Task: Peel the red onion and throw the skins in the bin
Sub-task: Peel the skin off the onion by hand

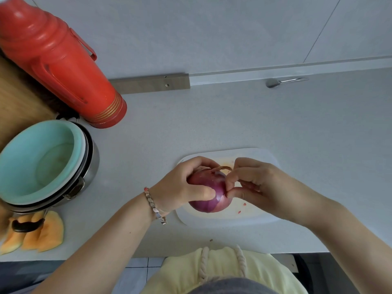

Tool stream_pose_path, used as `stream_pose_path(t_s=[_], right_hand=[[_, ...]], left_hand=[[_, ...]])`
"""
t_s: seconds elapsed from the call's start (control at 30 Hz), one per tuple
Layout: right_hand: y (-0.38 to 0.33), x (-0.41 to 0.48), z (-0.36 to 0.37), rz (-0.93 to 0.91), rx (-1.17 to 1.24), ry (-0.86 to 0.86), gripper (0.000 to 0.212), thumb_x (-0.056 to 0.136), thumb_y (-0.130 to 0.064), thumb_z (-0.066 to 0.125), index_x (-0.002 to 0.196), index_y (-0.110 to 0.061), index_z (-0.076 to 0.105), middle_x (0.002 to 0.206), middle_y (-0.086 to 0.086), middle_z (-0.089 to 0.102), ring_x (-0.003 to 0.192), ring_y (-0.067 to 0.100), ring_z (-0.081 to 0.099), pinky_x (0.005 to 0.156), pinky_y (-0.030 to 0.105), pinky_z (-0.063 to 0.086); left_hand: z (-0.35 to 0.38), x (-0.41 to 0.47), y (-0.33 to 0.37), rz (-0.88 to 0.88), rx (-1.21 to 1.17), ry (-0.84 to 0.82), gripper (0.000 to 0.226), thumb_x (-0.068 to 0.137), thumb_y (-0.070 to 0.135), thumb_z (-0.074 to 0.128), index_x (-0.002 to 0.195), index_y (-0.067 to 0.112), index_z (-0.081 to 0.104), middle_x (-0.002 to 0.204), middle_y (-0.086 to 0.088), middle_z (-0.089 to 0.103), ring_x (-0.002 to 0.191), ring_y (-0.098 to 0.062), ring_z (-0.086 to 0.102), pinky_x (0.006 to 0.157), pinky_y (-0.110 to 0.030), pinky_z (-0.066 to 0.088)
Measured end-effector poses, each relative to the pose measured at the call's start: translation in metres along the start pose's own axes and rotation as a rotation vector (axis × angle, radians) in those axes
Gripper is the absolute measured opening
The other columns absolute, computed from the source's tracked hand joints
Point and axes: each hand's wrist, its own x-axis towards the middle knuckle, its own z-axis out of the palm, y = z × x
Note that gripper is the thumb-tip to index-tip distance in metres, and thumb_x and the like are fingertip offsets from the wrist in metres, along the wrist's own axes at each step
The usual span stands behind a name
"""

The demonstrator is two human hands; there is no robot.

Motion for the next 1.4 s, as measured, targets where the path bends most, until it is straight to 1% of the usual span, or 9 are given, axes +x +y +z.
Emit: stream_pose_path(t_s=[0.1, 0.3, 0.43, 0.53, 0.6, 0.87, 1.1, 1.27, 1.4], right_hand=[[0.001, -0.001, 0.003, -0.023, -0.018, 0.006, 0.018, 0.087, -0.034, 0.049, 0.084, -0.020, 0.059, 0.076, -0.016, 0.040, 0.059, -0.002, 0.039, 0.057, 0.006, 0.032], [0.000, -0.008, 0.012, -0.020, -0.034, 0.173, 0.006, 0.088, -0.028, 0.046, 0.086, -0.027, 0.052, 0.076, -0.016, 0.040, 0.060, -0.004, 0.040, 0.058, 0.001, 0.031], [-0.004, -0.011, 0.021, 0.134, 0.348, 0.301, 0.009, 0.079, -0.033, 0.055, 0.074, -0.040, 0.054, 0.070, -0.011, 0.052, 0.053, 0.005, 0.040, 0.053, 0.013, 0.036], [-0.003, -0.007, 0.024, 0.316, 0.676, 0.386, 0.007, 0.066, -0.027, 0.059, 0.064, -0.021, 0.055, 0.068, -0.006, 0.066, 0.048, 0.011, 0.037, 0.050, 0.025, 0.036], [-0.002, -0.004, 0.024, 0.400, 0.753, 0.406, 0.006, 0.064, -0.011, 0.056, 0.063, -0.015, 0.051, 0.061, -0.004, 0.067, 0.043, 0.008, 0.041, 0.050, 0.022, 0.039], [-0.006, 0.001, 0.017, 0.434, 0.642, 0.311, 0.038, 0.081, 0.005, 0.039, 0.065, -0.020, 0.063, 0.047, -0.012, 0.046, 0.044, 0.002, 0.036, 0.045, 0.009, 0.031], [-0.008, -0.001, 0.013, 0.362, 0.503, 0.312, 0.014, 0.083, -0.009, 0.064, 0.080, -0.022, 0.066, 0.059, -0.006, 0.043, 0.052, 0.009, 0.036, 0.047, 0.019, 0.035], [-0.005, 0.000, 0.013, 0.299, 0.454, 0.276, 0.011, 0.075, -0.013, 0.073, 0.083, -0.019, 0.070, 0.057, -0.014, 0.049, 0.050, 0.005, 0.037, 0.051, 0.012, 0.032], [-0.002, 0.000, 0.015, 0.262, 0.432, 0.300, 0.009, 0.068, -0.025, 0.071, 0.076, -0.028, 0.069, 0.061, -0.001, 0.052, 0.056, 0.010, 0.040, 0.055, 0.019, 0.036]], left_hand=[[0.000, 0.001, -0.003, -0.034, -0.053, 0.001, 0.058, 0.042, 0.033, 0.067, 0.098, 0.022, 0.061, 0.097, 0.003, 0.067, 0.088, -0.010, 0.066, 0.073, -0.025, 0.054], [0.007, 0.004, -0.007, -0.162, -0.519, 0.063, 0.060, 0.049, 0.026, 0.065, 0.107, 0.010, 0.062, 0.095, -0.009, 0.069, 0.073, -0.022, 0.069, 0.059, -0.037, 0.057], [0.007, 0.007, -0.008, -0.219, -0.696, 0.118, 0.041, 0.062, 0.024, 0.056, 0.100, 0.013, 0.067, 0.089, -0.013, 0.069, 0.071, -0.028, 0.067, 0.054, -0.032, 0.055], [0.007, 0.008, -0.009, -0.206, -0.658, 0.123, 0.049, 0.053, 0.025, 0.063, 0.101, 0.015, 0.068, 0.094, -0.012, 0.069, 0.077, -0.029, 0.066, 0.055, -0.032, 0.055], [0.009, 0.007, -0.010, -0.193, -0.617, 0.111, 0.052, 0.048, 0.030, 0.065, 0.097, 0.017, 0.070, 0.093, -0.011, 0.070, 0.076, -0.027, 0.068, 0.057, -0.033, 0.056], [0.011, 0.006, 0.000, -0.182, -0.427, 0.123, 0.074, 0.041, 0.031, 0.065, 0.111, 0.007, 0.061, 0.099, -0.007, 0.067, 0.071, -0.022, 0.070, 0.055, -0.034, 0.055], [0.011, 0.006, 0.010, -0.210, -0.370, 0.114, 0.039, 0.059, 0.016, 0.057, 0.097, 0.009, 0.062, 0.080, -0.005, 0.071, 0.062, -0.025, 0.069, 0.053, -0.032, 0.057], [0.012, 0.005, 0.015, -0.224, -0.315, 0.116, 0.047, 0.060, 0.017, 0.056, 0.105, 0.005, 0.060, 0.080, -0.006, 0.071, 0.062, -0.025, 0.070, 0.055, -0.031, 0.057], [0.012, 0.005, 0.015, -0.238, -0.299, 0.136, 0.048, 0.059, 0.017, 0.057, 0.105, 0.004, 0.059, 0.091, -0.012, 0.067, 0.064, -0.026, 0.069, 0.054, -0.031, 0.055]])
